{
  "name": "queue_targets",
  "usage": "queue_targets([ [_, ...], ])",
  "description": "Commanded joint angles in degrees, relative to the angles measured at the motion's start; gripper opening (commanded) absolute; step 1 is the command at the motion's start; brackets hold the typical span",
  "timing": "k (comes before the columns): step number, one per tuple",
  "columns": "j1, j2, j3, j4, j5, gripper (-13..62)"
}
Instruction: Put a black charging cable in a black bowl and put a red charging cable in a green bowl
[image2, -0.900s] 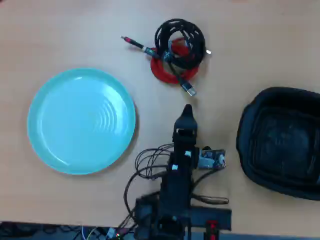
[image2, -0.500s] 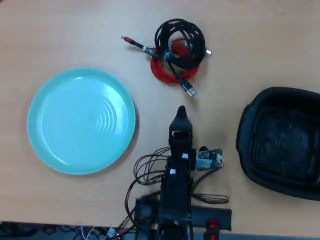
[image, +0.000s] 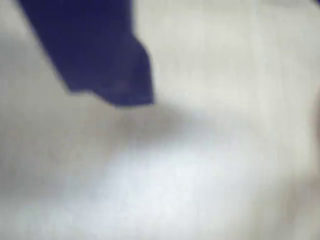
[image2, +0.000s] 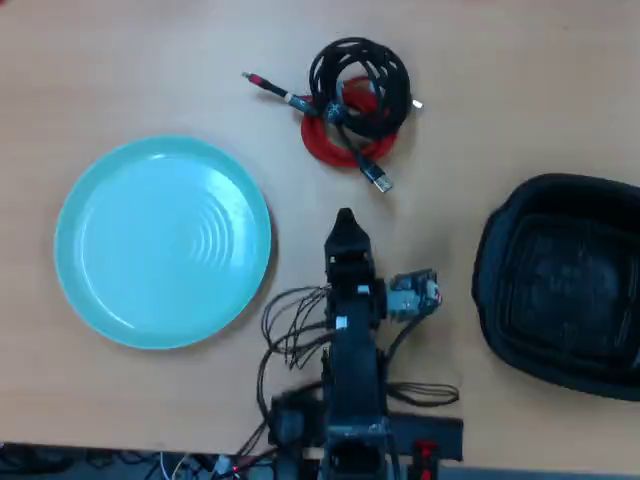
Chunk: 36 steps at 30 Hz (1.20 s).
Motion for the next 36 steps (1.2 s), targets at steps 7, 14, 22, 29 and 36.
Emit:
queue_targets([
  [7, -1.6, 4.8, -31.9, 25.5, 4.2, 47.4],
  [14, -7.8, 0.5, -46.1, 25.6, 4.4, 47.4],
  [22, -11.8, -19.8, -68.6, 29.0, 4.4, 48.3],
  [29, -8.4, -30.3, -71.5, 30.3, 4.5, 48.3],
  [36, -7.7, -42.2, -84.2, 31.5, 4.5, 47.8],
])
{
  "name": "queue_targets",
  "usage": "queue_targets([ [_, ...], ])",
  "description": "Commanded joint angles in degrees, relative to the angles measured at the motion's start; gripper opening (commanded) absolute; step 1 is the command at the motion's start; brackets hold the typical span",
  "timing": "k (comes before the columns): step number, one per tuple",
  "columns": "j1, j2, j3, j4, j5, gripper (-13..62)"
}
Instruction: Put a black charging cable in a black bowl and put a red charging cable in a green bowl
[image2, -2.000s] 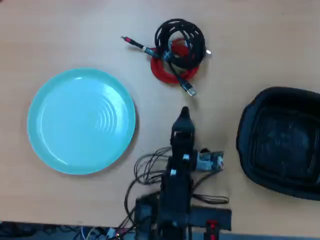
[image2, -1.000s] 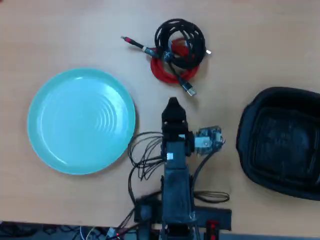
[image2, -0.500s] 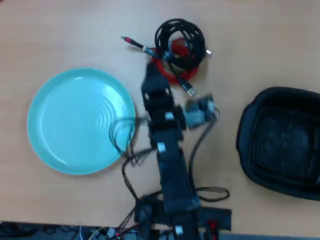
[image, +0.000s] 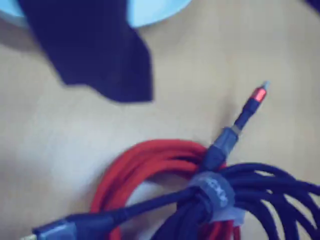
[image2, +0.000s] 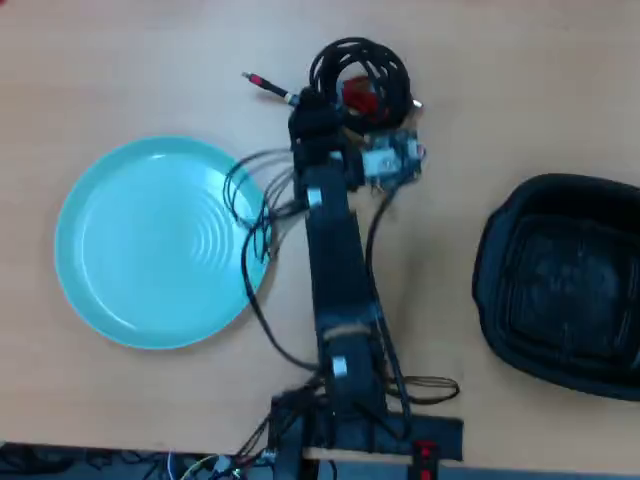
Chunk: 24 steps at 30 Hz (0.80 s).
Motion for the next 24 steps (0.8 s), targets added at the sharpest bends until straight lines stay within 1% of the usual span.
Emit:
queue_targets([
  [1, 0.2, -2.5, -13.5, 1.7, 0.8, 47.7],
  [9, 1.4, -13.6, -34.5, 8.7, 0.8, 47.5],
  [15, 2.7, -20.1, -35.2, 9.5, 1.3, 47.5],
  [21, 6.2, -20.8, -34.5, 10.4, 8.1, 47.5],
  [24, 6.6, -21.3, -34.5, 10.7, 8.6, 47.5],
])
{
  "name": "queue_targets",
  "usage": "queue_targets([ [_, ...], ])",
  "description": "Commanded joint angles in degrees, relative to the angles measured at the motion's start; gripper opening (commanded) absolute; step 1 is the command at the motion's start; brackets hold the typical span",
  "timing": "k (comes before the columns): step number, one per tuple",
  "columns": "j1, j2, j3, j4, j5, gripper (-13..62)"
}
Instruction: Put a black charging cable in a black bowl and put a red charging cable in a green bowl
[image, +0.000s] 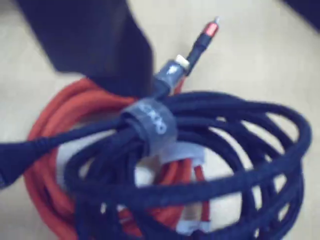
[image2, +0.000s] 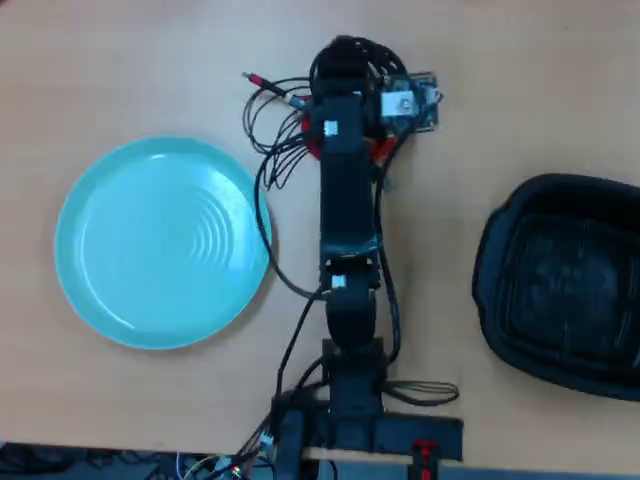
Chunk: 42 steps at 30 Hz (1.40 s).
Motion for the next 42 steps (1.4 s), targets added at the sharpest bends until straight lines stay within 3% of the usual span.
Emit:
queue_targets([
  [1, 0.4, 0.4, -4.8, -0.1, 1.1, 47.5],
  [10, -1.1, -5.3, -8.6, -1.1, 10.4, 47.5],
  [22, -2.3, -14.2, -21.5, -0.7, 4.9, 47.5],
  [31, -3.6, -22.4, -22.1, -0.8, 1.9, 47.6],
  [42, -5.0, -24.4, -22.2, -1.1, 2.0, 48.3],
])
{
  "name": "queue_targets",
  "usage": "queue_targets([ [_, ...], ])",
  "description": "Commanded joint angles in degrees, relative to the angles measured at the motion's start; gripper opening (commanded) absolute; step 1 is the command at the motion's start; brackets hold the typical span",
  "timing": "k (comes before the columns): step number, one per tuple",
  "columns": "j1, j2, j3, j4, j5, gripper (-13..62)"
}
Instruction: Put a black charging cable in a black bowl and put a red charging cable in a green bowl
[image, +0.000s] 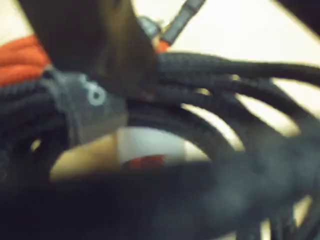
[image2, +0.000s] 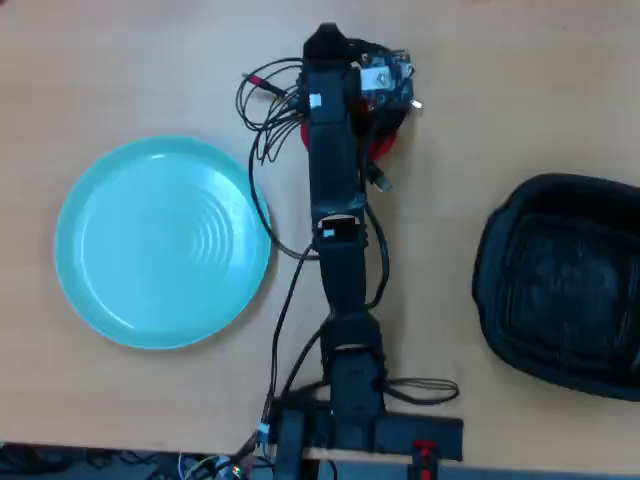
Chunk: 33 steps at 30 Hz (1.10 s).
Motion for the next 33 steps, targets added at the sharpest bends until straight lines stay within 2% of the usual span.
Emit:
queue_targets([
  [1, -1.1, -1.1, -3.3, -0.1, -0.2, 48.3],
  [20, -1.2, -6.9, -4.2, -5.9, 4.3, 49.2],
  [33, -1.4, -9.8, -4.0, 0.9, 2.1, 48.4],
])
